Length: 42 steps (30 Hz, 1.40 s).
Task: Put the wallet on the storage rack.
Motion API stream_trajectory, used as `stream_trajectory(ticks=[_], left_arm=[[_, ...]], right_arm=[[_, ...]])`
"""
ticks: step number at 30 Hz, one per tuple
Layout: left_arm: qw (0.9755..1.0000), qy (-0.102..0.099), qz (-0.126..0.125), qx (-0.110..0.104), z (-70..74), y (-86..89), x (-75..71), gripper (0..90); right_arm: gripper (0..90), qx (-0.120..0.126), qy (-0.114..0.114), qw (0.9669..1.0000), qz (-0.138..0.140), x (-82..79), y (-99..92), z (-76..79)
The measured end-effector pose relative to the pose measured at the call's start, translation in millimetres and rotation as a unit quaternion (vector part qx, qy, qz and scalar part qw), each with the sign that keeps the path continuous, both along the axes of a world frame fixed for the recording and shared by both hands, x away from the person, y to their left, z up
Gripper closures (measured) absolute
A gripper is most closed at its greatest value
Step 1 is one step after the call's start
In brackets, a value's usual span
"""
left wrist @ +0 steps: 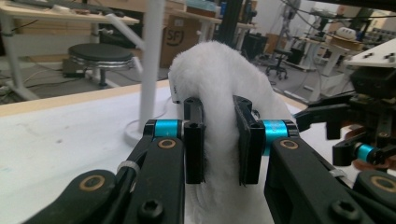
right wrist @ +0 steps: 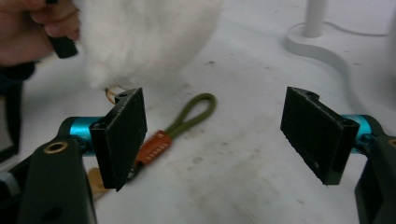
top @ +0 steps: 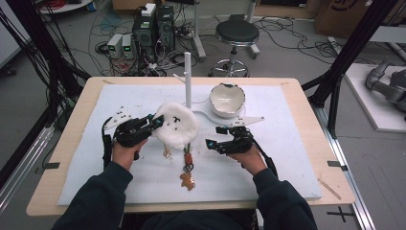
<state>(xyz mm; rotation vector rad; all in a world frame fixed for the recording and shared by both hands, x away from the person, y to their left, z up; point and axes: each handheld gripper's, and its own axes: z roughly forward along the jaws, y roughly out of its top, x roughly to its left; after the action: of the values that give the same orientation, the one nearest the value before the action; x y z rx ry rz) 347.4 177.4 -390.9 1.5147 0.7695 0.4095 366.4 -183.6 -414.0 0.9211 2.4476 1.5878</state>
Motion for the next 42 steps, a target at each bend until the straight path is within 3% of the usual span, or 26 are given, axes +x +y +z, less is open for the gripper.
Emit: stream_trajectory(ticks=[2,3,4,5,9,11,13,16,17,18,19,20,21,24,26,28,29,30,31,32,33,36,38,39,40,42], left_arm=[[0.9999,-0.003,-0.007,-0.007,0.4,-5.6,-1.6,76.1],[0.9998,-0.005,-0.017,-0.012,0.4,-10.5,-3.0,76.0],[0.9998,-0.005,-0.017,-0.012,0.4,-10.5,-3.0,76.0],[0.9997,-0.007,-0.019,-0.011,0.2,-12.7,-3.5,76.0],[0.9993,-0.006,-0.034,-0.010,-1.5,-19.0,-4.6,75.9],[0.9992,-0.002,-0.039,-0.003,-3.8,-21.1,-4.4,75.5],[0.9992,0.003,-0.041,0.001,-4.4,-21.2,-3.9,75.2],[0.9984,0.020,-0.041,0.033,-7.8,-23.4,-2.1,73.7],[0.9974,0.035,-0.044,0.046,-10.9,-24.5,-0.4,72.4],[0.9974,0.035,-0.044,0.046,-10.9,-24.5,-0.4,71.8],[0.9953,0.054,-0.053,0.060,-14.6,-25.5,1.8,71.4],[0.9953,0.054,-0.053,0.060,-14.6,-25.5,1.8,71.2],[0.9938,0.064,-0.058,0.069,-16.3,-26.5,2.6,71.3],[0.9876,0.096,-0.084,0.092,-21.8,-31.5,4.1,73.6],[0.9884,0.094,-0.083,0.086,-21.2,-31.7,3.9,77.5],[0.9917,0.082,-0.081,0.057,-17.7,-26.1,4.1,78.6],[0.9930,0.077,-0.079,0.042,-15.6,-23.4,3.6,79.6],[0.9940,0.072,-0.077,0.029,-13.9,-21.1,3.1,79.6],[0.9953,0.061,-0.075,0.011,-11.1,-18.6,1.9,80.0],[0.9953,0.061,-0.075,0.011,-11.1,-18.6,1.9,80.1],[0.9956,0.054,-0.076,-0.008,-9.6,-17.8,1.1,80.1],[0.9951,0.047,-0.085,-0.017,-9.0,-18.3,0.3,80.1],[0.9947,0.047,-0.091,-0.008,-9.7,-20.5,0.0,80.0],[0.9938,0.052,-0.098,0.004,-11.7,-23.9,0.0,79.7],[0.9938,0.052,-0.098,0.004,-11.7,-23.9,0.0,79.6],[0.9929,0.056,-0.105,0.010,-13.0,-26.2,0.2,79.3]], right_arm=[[24.1,0.012,0.011,0.9997,0.016,-0.2,6.1,-1.6],[33.8,0.021,0.024,0.9988,0.039,-0.9,11.3,-3.4],[33.8,0.021,0.024,0.9988,0.039,-0.9,11.3,-3.4],[39.2,0.026,0.032,0.9976,0.056,-2.5,14.9,-4.1],[46.5,0.042,0.043,0.9954,0.074,-2.6,17.3,-4.8],[59.1,0.052,0.048,0.9943,0.080,-2.9,16.2,-3.4],[64.4,0.052,0.046,0.9944,0.080,-2.2,14.9,-2.9],[71.4,0.047,0.032,0.9956,0.074,-2.4,10.1,1.0],[73.3,0.046,0.020,0.9969,0.061,-2.1,6.2,3.7],[74.3,0.047,0.016,0.9972,0.056,-2.1,4.4,5.0],[74.9,0.049,0.007,0.9976,0.048,-2.0,1.4,7.2],[74.9,0.049,0.007,0.9976,0.048,-2.0,1.4,7.2],[76.0,0.057,-0.009,0.9978,0.032,-2.3,-3.4,11.0],[76.0,0.066,-0.022,0.9973,0.021,-2.4,-7.5,13.9],[75.4,0.069,-0.023,0.9972,0.017,-2.9,-7.9,14.3],[71.7,0.071,-0.020,0.9972,0.011,-3.1,-7.9,13.7],[60.6,0.080,-0.012,0.9967,0.011,-1.7,-7.3,12.2],[60.6,0.080,-0.012,0.9967,0.011,-1.7,-7.3,12.2],[52.1,0.079,-0.008,0.9968,0.007,-1.1,-5.0,10.4],[52.1,0.079,-0.008,0.9968,0.007,-1.1,-5.0,10.4],[46.3,0.071,-0.002,0.9974,0.011,-0.6,-2.2,7.8],[45.6,0.066,0.006,0.9976,0.018,-0.3,0.6,5.8],[47.0,0.069,0.008,0.9974,0.023,-0.4,1.9,5.1],[59.1,0.077,0.011,0.9965,0.031,-0.7,0.5,6.4],[59.1,0.077,0.011,0.9965,0.031,-0.7,0.5,6.4],[67.4,0.081,0.006,0.9960,0.035,-1.0,-2.3,8.5]])
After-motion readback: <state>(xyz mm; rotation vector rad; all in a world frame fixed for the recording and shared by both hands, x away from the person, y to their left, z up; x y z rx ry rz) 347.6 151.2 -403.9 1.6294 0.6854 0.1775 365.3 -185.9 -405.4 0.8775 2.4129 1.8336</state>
